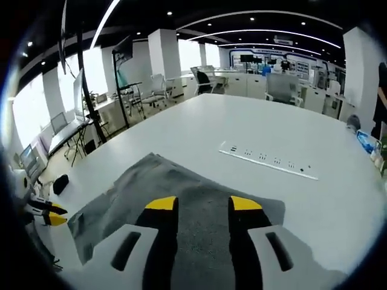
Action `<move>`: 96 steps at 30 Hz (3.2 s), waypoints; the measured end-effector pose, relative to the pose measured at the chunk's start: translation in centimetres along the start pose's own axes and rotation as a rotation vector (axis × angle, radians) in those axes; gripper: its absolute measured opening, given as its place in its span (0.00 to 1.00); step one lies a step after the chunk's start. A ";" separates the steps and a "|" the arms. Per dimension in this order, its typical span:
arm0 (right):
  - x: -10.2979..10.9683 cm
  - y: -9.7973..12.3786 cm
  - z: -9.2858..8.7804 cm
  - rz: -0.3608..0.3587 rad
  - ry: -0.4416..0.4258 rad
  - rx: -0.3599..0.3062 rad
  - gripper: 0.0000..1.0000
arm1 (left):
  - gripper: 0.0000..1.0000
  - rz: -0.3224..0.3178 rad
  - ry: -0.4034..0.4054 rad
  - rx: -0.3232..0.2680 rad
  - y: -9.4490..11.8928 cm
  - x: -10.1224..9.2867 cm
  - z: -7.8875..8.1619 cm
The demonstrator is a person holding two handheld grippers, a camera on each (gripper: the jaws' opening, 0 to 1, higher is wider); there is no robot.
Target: Fold the towel on the table until its edges align and the towel forms a compact rectangular stack.
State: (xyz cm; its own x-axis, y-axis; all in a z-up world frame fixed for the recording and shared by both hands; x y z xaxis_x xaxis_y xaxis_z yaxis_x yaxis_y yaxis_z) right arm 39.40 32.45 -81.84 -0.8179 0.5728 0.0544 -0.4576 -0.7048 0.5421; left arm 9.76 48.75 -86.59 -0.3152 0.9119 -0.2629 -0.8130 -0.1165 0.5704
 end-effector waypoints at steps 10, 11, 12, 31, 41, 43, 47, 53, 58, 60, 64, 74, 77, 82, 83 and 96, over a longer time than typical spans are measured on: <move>-1.8 1.4 -0.5 -0.010 -0.006 -0.003 0.35 | 0.41 -0.046 -0.126 -0.076 0.1 -3.1 2.7; -2.1 1.6 -0.5 -0.012 -0.008 -0.005 0.36 | 0.43 -0.060 -0.135 -0.075 0.2 -3.7 2.8; -2.2 1.7 -0.6 -0.012 -0.009 -0.006 0.36 | 0.45 -0.066 -0.141 -0.076 0.1 -3.8 2.8; -4.1 4.6 -1.7 -0.007 -0.006 0.011 0.37 | 0.56 -0.351 -0.409 -0.014 -0.9 -16.5 0.0; -4.8 5.4 -2.1 0.003 0.010 0.024 0.37 | 0.57 -0.470 -0.511 0.028 -1.2 -22.4 -2.1; -5.0 5.4 -2.2 0.008 0.014 0.027 0.37 | 0.57 -0.487 -0.532 0.038 -1.2 -23.6 -2.6; -5.6 5.4 -2.4 0.011 0.001 0.026 0.37 | 0.57 -0.527 -0.562 0.050 -1.5 -25.4 -3.4; -6.4 5.5 -2.9 0.015 0.010 0.037 0.37 | 0.56 -0.583 -0.615 0.084 -2.3 -27.9 -5.3; -7.3 5.7 -3.7 0.014 0.010 0.054 0.37 | 0.54 -0.612 -0.657 0.118 -2.9 -29.0 -6.8; -7.6 5.6 -4.1 0.017 0.010 0.063 0.36 | 0.52 -0.614 -0.675 0.128 -3.2 -29.5 -7.3; -8.1 5.1 -4.6 0.029 0.003 0.078 0.36 | 0.44 -0.620 -0.677 0.149 -3.5 -30.1 -8.0; -8.6 3.3 -5.5 0.050 0.008 0.085 0.31 | 0.30 -0.595 -0.705 0.175 -4.2 -31.1 -9.4; -8.9 2.7 -5.9 0.057 0.001 0.089 0.31 | 0.25 -0.592 -0.712 0.188 -4.5 -31.3 -9.9; -9.4 1.8 -6.5 0.069 -0.011 0.098 0.31 | 0.25 -0.559 -0.732 0.214 -5.0 -31.0 -10.6; -9.5 1.5 -6.7 0.070 -0.018 0.098 0.31 | 0.25 -0.557 -0.731 0.216 -5.1 -31.0 -10.7; -9.9 -1.2 -7.1 0.056 0.002 0.089 0.25 | 0.24 -0.483 -0.734 0.229 -6.2 -30.4 -11.5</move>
State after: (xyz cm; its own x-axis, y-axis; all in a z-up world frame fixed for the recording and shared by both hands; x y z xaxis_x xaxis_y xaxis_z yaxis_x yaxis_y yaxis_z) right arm 45.56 24.65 -88.92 -0.8422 0.5324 0.0851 -0.3780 -0.6956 0.6109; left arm 18.75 17.27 -91.09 0.4895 0.8720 0.0034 -0.6336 0.3530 0.6884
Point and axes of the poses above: the point that each gripper's makers call its tool centre point, and the gripper's own axes: y roughly backward along the fingers, x roughly to its left, z roughly out of its top, the point moved 2 cm from there along y, roughly backward along the fingers, and after that the axes turned 2 degrees about y, right-handed, at the moved point
